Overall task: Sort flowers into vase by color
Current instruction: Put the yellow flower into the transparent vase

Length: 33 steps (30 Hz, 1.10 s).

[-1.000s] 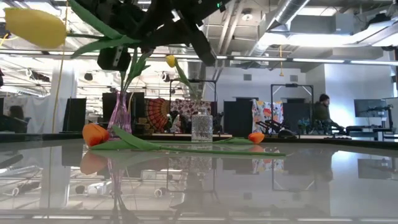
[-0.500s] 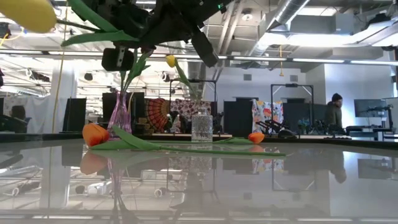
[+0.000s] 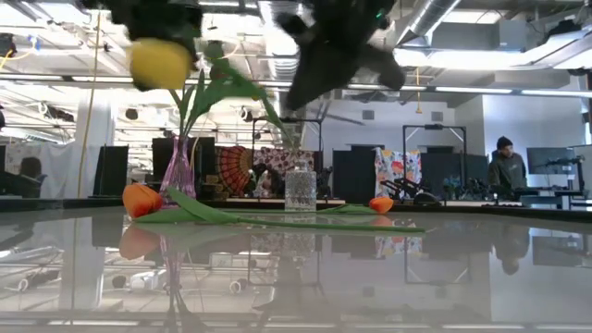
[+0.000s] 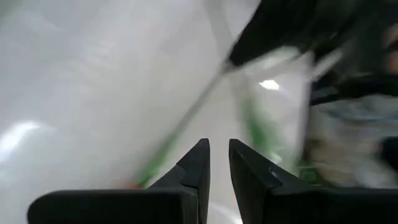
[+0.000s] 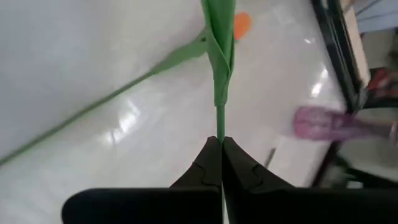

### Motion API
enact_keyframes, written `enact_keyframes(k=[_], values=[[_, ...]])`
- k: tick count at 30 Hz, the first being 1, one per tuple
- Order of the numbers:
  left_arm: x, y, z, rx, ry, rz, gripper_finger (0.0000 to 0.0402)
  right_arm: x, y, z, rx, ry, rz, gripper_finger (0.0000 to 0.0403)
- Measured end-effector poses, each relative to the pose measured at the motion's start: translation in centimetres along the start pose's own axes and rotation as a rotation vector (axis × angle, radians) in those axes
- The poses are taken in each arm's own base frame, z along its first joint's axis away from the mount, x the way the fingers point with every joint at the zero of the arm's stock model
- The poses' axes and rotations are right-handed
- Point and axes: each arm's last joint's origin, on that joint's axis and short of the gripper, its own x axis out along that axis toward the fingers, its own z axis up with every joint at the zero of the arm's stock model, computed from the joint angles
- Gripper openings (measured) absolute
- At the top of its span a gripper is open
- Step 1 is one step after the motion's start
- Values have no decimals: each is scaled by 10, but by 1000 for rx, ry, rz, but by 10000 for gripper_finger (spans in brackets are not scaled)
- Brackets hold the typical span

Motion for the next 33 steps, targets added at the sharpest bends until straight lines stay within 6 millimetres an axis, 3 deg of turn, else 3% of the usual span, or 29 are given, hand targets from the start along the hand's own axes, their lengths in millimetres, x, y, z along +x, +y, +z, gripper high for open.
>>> enact_keyframes(k=[6,13,19,24,30,33], values=[[-26,-2,-29,232,-121,156,41,-33,-39,-72,331,-323,-30,20],[-8,13,-71,391,-342,71,27,-49,-68,-140,679,-735,-307,20],[23,44,-107,451,-427,-13,16,-35,-86,-172,873,-915,-457,23],[37,66,-127,341,-415,-5,16,-8,-92,-191,956,-1056,-530,19],[41,77,-137,278,-449,27,16,14,-93,-219,1046,-1103,-603,19],[41,77,-139,307,-463,41,16,16,-94,-231,1058,-1084,-631,19]])
